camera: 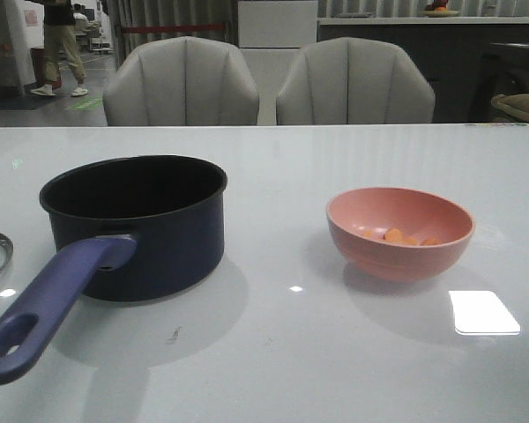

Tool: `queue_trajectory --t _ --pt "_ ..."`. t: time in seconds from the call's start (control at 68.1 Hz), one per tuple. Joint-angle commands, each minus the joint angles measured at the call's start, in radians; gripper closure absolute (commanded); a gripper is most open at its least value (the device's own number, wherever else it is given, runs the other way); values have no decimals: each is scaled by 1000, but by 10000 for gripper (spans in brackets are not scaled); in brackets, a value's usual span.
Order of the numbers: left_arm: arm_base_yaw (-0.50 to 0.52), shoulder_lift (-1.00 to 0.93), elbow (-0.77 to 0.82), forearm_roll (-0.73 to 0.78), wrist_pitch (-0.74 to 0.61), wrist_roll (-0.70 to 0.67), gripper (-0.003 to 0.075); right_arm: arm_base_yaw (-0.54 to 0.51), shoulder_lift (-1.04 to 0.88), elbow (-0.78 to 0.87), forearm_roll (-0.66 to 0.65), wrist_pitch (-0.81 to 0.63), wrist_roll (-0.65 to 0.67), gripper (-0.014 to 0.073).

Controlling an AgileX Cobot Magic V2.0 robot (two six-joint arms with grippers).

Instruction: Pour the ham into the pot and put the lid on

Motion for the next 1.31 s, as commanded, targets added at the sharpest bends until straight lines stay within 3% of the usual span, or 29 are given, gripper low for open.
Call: queue_trajectory --t 0.0,0.382,0.748,0.836,0.91,1.027,1.291 --pt "-7 11 -26 -2 -83 -2 103 -5 143 -103 45 -64 -6 143" --pt "-7 11 -26 -2 -83 -2 103 -4 745 -487 96 84 -6 143" --pt "-7 11 -26 -2 -83 -2 103 32 1062 -731 101 162 -14 146" --pt "-7 11 -26 -2 -83 -2 103 31 1119 -764 101 177 -14 200" --pt "-7 11 -26 -2 -83 -2 103 31 1152 -781 101 178 -14 335" --pt "-7 11 -26 -2 -83 -2 103 31 1164 -787 103 176 -14 473" --pt "-7 11 -26 -2 -83 -2 103 31 1119 -850 109 189 -12 458"
